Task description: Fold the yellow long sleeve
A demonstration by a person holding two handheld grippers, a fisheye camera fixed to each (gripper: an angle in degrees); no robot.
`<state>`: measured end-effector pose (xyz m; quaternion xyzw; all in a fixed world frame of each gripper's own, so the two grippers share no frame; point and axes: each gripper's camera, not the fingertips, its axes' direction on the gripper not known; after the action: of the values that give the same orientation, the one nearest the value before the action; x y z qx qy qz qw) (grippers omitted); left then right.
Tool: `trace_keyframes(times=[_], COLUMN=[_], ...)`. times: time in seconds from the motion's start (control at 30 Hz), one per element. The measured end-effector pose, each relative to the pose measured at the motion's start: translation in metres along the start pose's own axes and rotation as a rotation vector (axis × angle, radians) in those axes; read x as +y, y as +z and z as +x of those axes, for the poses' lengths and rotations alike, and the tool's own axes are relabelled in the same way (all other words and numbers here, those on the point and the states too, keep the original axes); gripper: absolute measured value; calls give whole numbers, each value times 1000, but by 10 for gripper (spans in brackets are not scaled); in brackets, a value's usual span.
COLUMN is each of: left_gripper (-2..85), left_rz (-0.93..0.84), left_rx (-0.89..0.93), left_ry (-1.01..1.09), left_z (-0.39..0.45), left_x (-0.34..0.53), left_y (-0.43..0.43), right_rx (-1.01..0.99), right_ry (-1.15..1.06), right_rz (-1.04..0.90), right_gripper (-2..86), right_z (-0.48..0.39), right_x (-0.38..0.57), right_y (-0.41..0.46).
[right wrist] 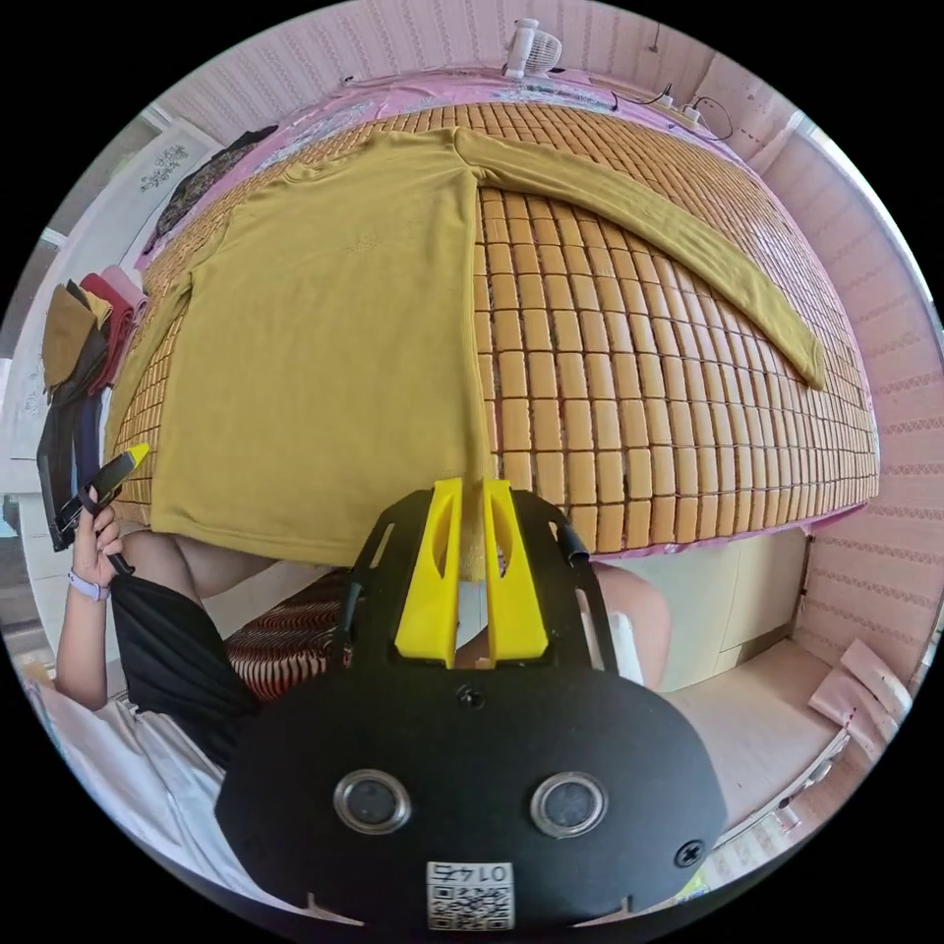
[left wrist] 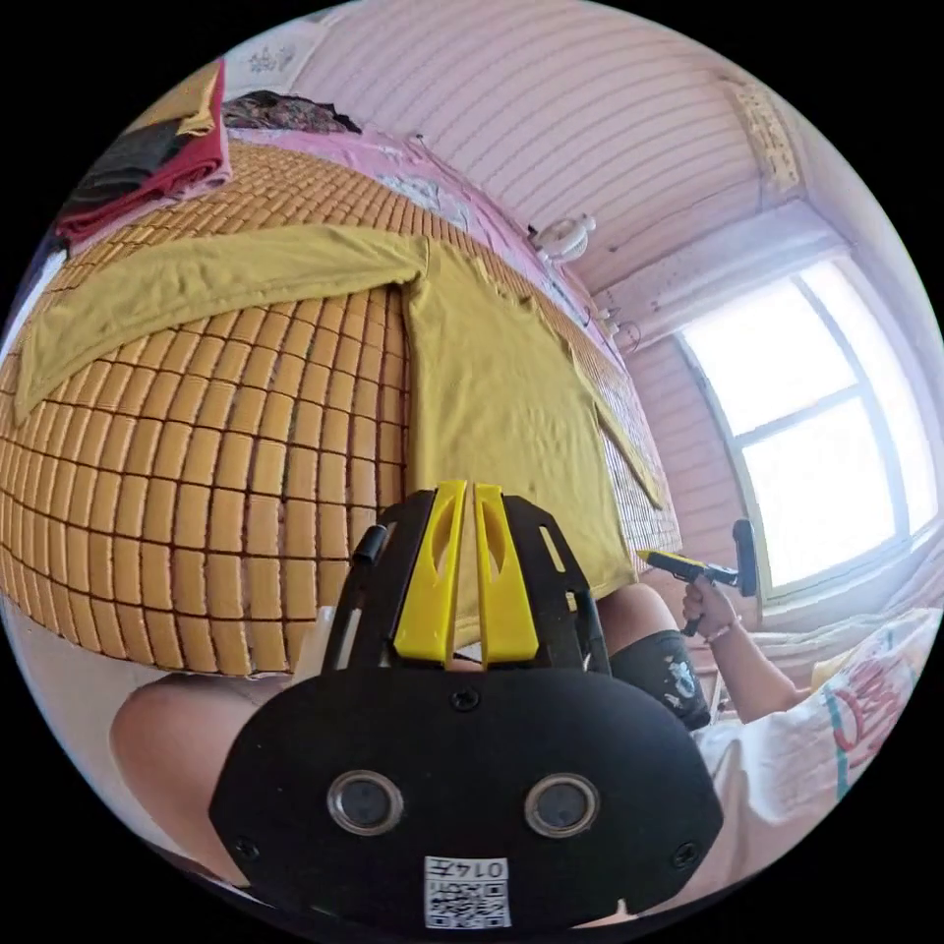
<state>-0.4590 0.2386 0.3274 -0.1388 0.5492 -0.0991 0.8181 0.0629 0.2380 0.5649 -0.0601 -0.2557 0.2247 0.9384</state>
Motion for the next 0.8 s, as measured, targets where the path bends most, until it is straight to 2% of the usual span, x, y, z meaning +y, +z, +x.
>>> trace_keyframes(times=[0.1,0.27,0.37,0.43,0.53,0.63,0.8], left_gripper=[-1,33,47,51,52,52,49], left_rz=[194,548,637,701,837,865,705], left_rx=[-111,-268,-377,-339,-140,-180,-269], left_ry=[-36,-202,-289,-369,-445,-494,-557], left_z=[-30,-103,-143,-169,-207,-226,-270], left_x=[11,19,19,23,42,54,39], left_y=[-59,-158,-191,-205,-220,-228,-246], right_rx=[2,-39,-42,-61,-57,-64,-137], right_ry=[-16,-119,-205,-291,-413,-536,-737], right_rz=[60,38,52,34,15,7,-3], right_gripper=[54,69,70,72,72,69,59], right_z=[-9,-43,-78,-111,-156,-207,-307], right_x=[26,42,42,36,26,10,-23], right_y=[-18,-26,-27,-25,-20,-10,17])
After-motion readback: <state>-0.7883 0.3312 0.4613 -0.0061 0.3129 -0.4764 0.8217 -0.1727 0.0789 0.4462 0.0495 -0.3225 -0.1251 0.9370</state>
